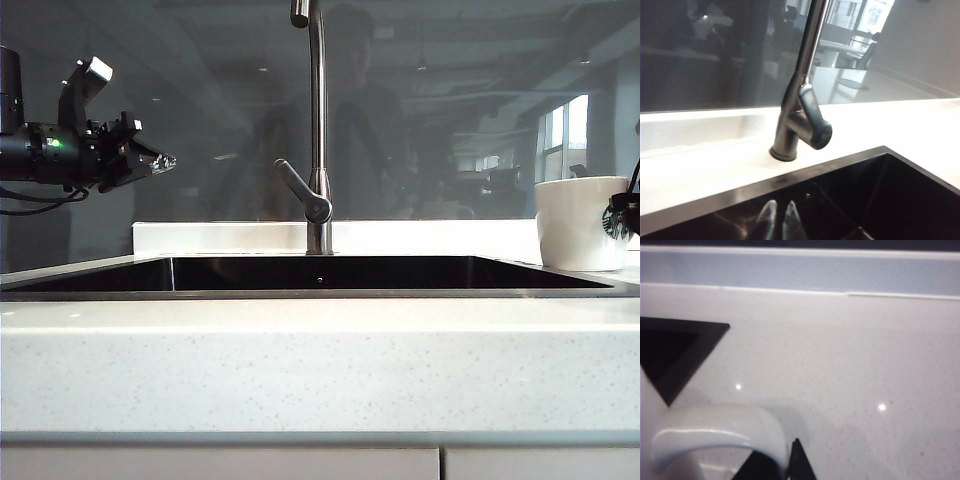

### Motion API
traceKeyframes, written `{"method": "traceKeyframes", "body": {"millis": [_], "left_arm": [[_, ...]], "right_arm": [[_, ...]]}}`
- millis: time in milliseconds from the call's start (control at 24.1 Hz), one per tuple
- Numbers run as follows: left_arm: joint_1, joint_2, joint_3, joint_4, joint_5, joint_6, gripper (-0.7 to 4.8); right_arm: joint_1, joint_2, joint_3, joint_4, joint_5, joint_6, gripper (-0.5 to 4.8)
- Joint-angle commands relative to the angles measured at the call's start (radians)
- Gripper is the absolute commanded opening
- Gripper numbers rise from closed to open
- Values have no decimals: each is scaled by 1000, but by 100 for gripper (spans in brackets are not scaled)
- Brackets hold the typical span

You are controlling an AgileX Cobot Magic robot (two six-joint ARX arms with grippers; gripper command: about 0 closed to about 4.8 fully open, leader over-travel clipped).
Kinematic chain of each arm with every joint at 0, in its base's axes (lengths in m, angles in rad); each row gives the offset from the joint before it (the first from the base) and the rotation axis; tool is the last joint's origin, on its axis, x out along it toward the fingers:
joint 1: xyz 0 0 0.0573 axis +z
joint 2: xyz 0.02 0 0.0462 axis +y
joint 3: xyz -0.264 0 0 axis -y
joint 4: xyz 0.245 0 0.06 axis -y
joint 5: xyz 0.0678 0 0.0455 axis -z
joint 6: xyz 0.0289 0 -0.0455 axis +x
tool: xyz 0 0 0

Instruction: Pick up the mug next to the sink, go to the faucet to get some water, pour the water into the sink, and finally put the mug back to its place.

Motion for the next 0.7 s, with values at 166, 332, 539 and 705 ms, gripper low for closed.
{"method": "traceKeyframes", "body": {"millis": [166, 332, 539, 705], "left_arm": [[-5, 92, 124, 3, 6, 14, 25], [-26, 222, 272, 3, 14, -57, 26], [-55, 344, 415, 2, 40, -89, 26], [-89, 408, 501, -7, 64, -138, 27]], "right_arm": [[4, -7, 48, 42, -32, 31, -6], [26, -8, 81, 38, -26, 45, -6], [51, -10, 115, 41, -25, 105, -6], [59, -9, 120, 50, -1, 111, -6]]}}
